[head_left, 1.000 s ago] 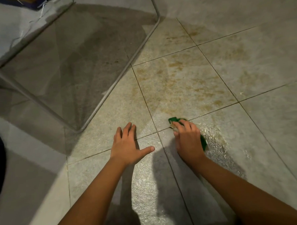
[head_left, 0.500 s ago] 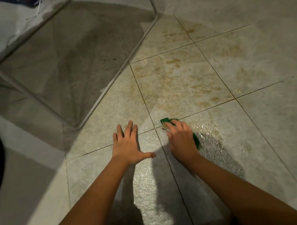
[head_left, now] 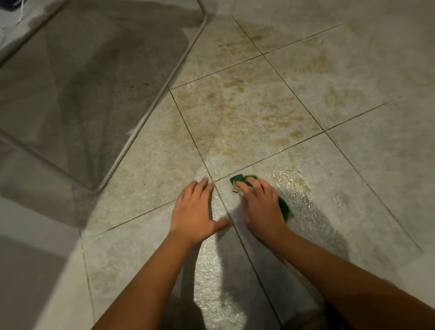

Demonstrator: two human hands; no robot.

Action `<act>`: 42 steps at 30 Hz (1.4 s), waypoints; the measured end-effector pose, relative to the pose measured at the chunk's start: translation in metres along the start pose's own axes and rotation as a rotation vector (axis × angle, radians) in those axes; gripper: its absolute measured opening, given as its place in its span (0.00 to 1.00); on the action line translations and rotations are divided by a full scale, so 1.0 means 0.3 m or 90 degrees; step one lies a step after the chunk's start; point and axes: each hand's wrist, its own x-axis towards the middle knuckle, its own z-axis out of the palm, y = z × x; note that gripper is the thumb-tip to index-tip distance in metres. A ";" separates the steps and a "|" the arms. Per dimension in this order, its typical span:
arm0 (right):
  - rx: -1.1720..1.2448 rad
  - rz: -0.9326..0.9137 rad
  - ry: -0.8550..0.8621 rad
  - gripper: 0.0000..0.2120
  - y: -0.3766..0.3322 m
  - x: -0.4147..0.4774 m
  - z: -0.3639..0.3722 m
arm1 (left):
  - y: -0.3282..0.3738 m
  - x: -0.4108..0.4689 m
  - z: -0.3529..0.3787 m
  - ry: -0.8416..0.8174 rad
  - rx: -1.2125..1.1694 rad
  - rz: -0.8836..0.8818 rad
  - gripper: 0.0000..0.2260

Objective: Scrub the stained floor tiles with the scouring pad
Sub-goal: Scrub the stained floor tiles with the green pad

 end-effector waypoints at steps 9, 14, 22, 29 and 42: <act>0.013 0.179 0.016 0.20 0.100 -0.012 -0.051 | 0.020 0.001 -0.004 -0.012 -0.004 -0.008 0.46; 0.028 0.229 -0.006 0.17 0.008 -0.062 -0.037 | 0.019 0.001 -0.001 -0.011 -0.015 -0.012 0.46; 0.032 0.137 -0.035 0.16 0.068 0.028 -0.036 | 0.027 0.013 -0.012 0.005 -0.048 -0.023 0.43; -0.017 0.299 0.075 0.18 0.131 -0.001 -0.049 | 0.095 0.073 -0.011 -0.005 -0.048 -0.057 0.47; -0.037 0.306 0.098 0.20 0.179 -0.105 -0.087 | 0.112 0.067 0.024 0.028 -0.037 -0.075 0.51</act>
